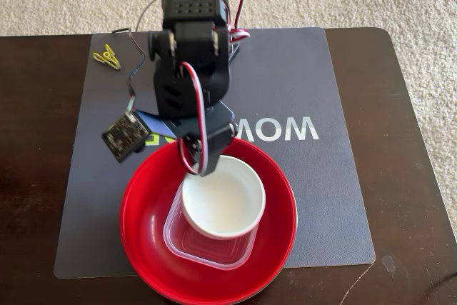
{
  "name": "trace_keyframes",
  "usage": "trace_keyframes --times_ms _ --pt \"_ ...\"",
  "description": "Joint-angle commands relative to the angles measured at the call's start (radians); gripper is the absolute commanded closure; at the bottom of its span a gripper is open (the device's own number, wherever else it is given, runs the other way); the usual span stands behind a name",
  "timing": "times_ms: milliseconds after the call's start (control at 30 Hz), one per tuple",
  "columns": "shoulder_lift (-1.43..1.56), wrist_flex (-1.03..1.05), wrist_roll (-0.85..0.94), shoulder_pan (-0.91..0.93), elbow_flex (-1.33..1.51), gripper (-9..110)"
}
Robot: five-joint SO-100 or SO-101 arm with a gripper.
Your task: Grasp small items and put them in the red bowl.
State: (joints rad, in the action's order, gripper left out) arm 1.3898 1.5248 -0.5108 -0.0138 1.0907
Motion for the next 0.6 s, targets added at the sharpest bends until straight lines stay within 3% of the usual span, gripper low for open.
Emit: trace_keyframes --times_ms 0,200,300,400,467,567 --pt "0.011 -0.014 0.0 0.031 0.011 83" --pt "0.138 0.025 -0.055 0.043 0.112 82" --pt "0.448 0.127 -0.158 -0.014 0.291 82" --pt "0.95 0.189 -0.356 -0.04 0.652 82" --pt "1.35 0.184 -0.575 0.075 0.957 81" --pt "1.756 0.118 -0.707 0.502 1.308 76"
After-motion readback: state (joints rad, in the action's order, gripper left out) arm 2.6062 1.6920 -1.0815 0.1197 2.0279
